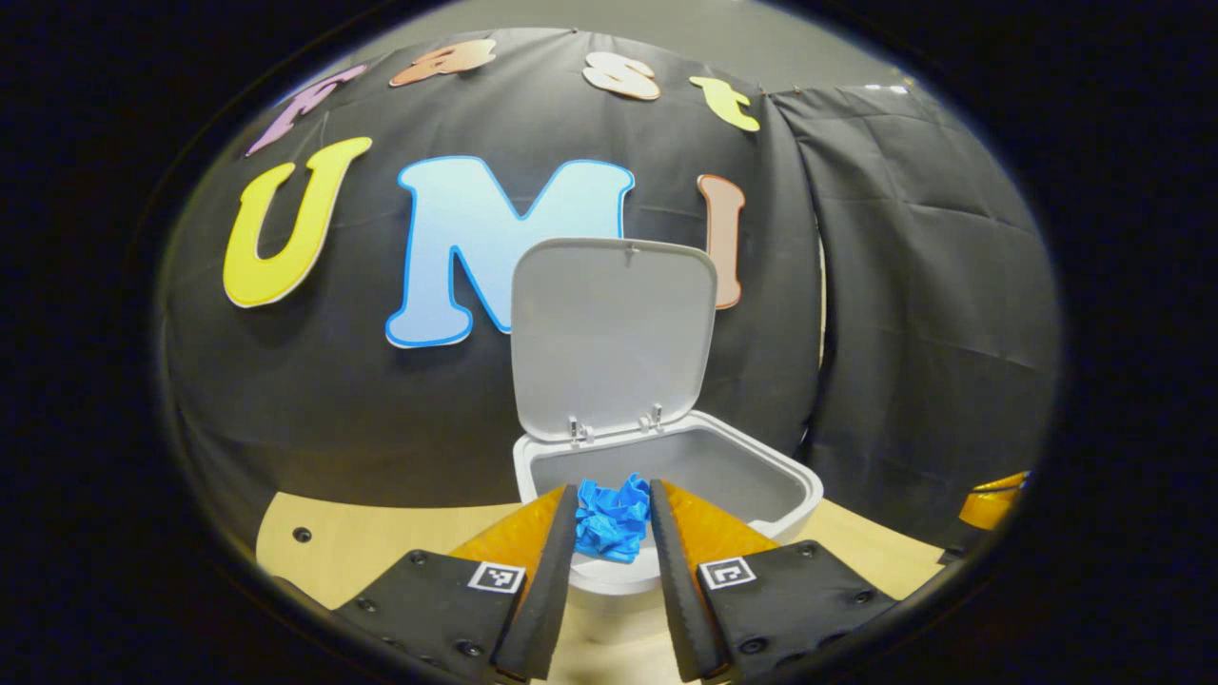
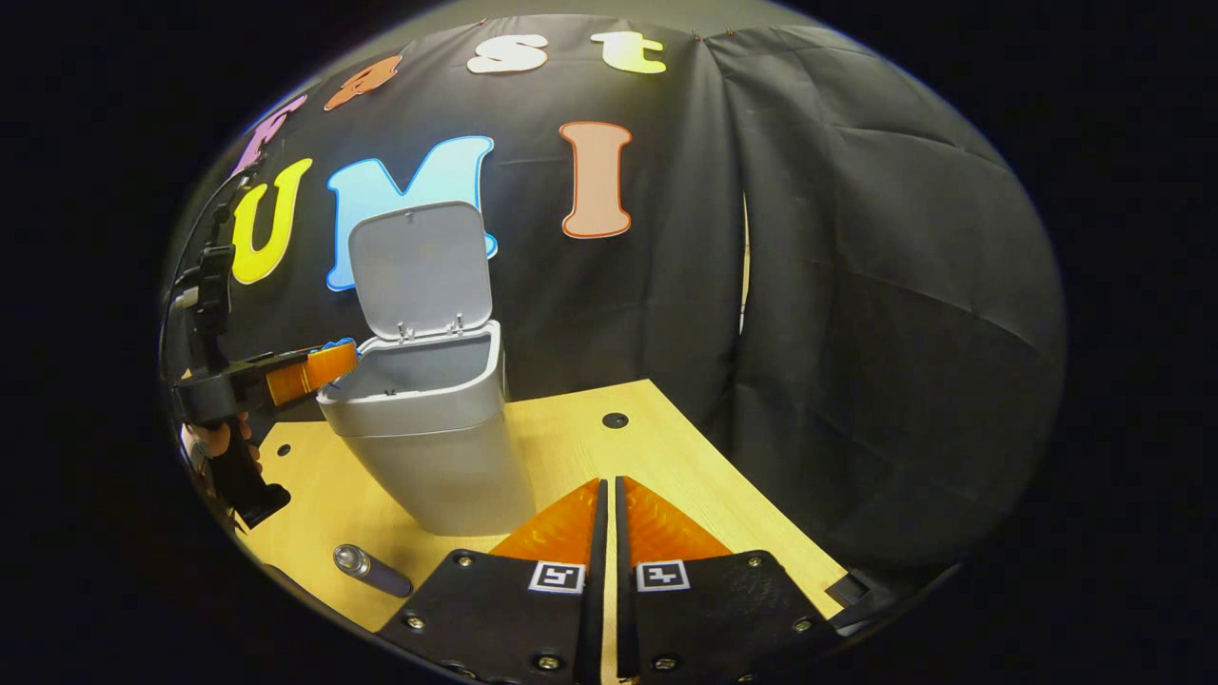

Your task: Press the lid of the desktop garbage bin to open it, pick up the crumpled paper on the desktop and throw it into the bin, then pick up the pop can on the desktop and drop it into the bin, and finally close the garbage bin lid.

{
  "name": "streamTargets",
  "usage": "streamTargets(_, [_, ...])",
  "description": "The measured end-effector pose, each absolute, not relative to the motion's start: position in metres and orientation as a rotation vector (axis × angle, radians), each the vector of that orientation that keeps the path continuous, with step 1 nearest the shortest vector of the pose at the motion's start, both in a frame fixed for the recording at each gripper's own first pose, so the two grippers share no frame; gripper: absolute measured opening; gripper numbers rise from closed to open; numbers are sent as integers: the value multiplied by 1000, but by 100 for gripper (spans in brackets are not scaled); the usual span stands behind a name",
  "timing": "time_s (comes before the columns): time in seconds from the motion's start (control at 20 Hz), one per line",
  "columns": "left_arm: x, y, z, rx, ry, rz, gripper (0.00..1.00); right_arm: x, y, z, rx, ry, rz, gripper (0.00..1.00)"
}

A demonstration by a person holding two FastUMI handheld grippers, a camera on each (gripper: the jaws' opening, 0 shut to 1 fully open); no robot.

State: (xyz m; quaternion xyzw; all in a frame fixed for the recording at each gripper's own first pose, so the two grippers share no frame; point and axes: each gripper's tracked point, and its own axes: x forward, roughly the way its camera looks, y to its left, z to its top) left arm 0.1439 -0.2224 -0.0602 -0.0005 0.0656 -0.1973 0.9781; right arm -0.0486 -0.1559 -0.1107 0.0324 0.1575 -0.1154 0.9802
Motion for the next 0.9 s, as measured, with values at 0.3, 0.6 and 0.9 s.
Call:
streamTargets(0.3, [155,-231,-70,28,145,-379,55,-53,-170,-116,76,332,-257,6])
streamTargets(0.6, [159,-235,-74,34,148,-371,50,-60,-181,-121,92,344,-284,6])
streamTargets(0.9, [159,-235,-75,31,149,-364,55,-65,-186,-123,107,349,-298,6])
